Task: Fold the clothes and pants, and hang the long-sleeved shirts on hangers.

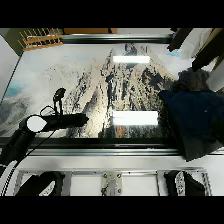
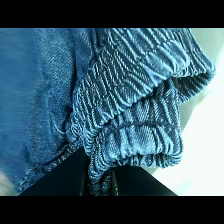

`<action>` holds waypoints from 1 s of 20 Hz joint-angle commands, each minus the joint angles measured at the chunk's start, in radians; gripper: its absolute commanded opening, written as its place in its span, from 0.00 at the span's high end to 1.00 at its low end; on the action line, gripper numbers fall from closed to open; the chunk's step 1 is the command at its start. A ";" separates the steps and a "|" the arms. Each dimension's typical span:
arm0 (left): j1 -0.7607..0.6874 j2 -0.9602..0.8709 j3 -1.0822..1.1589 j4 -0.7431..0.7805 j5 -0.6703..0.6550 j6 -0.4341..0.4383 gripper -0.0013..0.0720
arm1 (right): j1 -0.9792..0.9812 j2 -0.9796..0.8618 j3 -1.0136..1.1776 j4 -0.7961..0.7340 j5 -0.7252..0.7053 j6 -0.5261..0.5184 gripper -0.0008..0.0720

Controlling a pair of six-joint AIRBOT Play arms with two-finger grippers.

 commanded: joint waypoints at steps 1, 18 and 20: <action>-0.001 0.000 0.001 0.001 -0.006 0.000 0.96 | -0.002 0.043 -0.138 -0.113 0.033 0.020 0.94; -0.001 0.000 0.000 -0.001 -0.007 0.000 0.96 | 0.250 0.111 -0.121 0.354 -0.114 -0.381 0.09; -0.001 0.000 0.001 -0.001 -0.007 0.000 0.96 | 0.350 0.095 -0.122 0.410 -0.114 -0.393 0.09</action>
